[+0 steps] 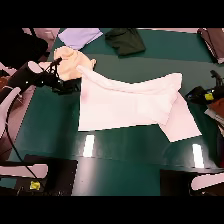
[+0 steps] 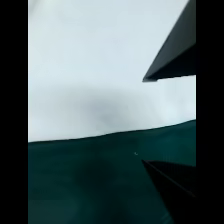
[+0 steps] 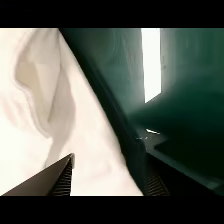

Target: Fold the shirts.

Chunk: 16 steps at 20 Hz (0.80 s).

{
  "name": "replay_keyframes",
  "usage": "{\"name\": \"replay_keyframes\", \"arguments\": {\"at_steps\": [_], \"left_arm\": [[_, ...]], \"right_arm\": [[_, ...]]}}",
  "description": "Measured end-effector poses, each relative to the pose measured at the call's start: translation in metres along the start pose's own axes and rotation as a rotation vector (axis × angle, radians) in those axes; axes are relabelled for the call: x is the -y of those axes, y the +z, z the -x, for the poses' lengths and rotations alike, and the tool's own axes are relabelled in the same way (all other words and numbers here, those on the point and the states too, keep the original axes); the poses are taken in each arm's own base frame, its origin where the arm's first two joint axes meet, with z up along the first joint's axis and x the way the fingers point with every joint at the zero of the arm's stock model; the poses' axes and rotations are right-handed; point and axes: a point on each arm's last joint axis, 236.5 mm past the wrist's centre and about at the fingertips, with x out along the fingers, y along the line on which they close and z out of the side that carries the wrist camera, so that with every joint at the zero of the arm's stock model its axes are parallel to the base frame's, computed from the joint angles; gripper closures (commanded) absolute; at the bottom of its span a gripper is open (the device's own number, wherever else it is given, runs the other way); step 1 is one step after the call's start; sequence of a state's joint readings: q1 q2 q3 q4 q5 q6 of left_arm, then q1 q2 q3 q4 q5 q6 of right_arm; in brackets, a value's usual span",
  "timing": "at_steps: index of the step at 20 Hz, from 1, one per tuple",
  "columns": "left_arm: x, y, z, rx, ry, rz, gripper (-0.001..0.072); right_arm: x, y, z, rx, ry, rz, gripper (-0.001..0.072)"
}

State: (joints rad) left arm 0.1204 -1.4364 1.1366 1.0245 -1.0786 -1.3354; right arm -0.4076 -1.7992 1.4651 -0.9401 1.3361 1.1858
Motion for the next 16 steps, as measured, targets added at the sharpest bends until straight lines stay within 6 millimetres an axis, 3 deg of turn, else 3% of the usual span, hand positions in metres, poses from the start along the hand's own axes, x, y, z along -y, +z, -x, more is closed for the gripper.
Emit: {"name": "replay_keyframes", "arguments": {"at_steps": [3, 5, 8, 11, 13, 16], "left_arm": [[0.001, -0.028, 0.001, -0.083, -0.020, 0.002, 0.0152], [-0.001, -0.040, 0.003, -0.120, -0.022, -0.001, 0.0152], [-0.001, -0.059, 0.002, -0.182, -0.031, -0.006, 0.0152], [-0.009, -0.083, 0.000, -0.261, -0.012, -0.018, 0.0151], [-0.018, -0.094, 0.000, -0.302, 0.016, -0.032, 0.0030], [-0.023, -0.111, 0.001, -0.360, 0.025, -0.044, 0.0029]], "right_arm": [[-0.007, -0.008, -0.012, -0.040, 0.027, 0.017, 0.0225], [-0.011, -0.010, -0.019, -0.053, 0.023, 0.033, 0.0312], [-0.014, -0.010, -0.029, -0.057, 0.006, 0.059, 0.0674], [-0.017, -0.009, -0.032, -0.059, 0.001, 0.072, 0.0696], [-0.018, -0.009, -0.032, -0.055, -0.003, 0.079, 0.0696], [-0.019, -0.007, -0.028, -0.044, -0.014, 0.093, 0.0696]]}}
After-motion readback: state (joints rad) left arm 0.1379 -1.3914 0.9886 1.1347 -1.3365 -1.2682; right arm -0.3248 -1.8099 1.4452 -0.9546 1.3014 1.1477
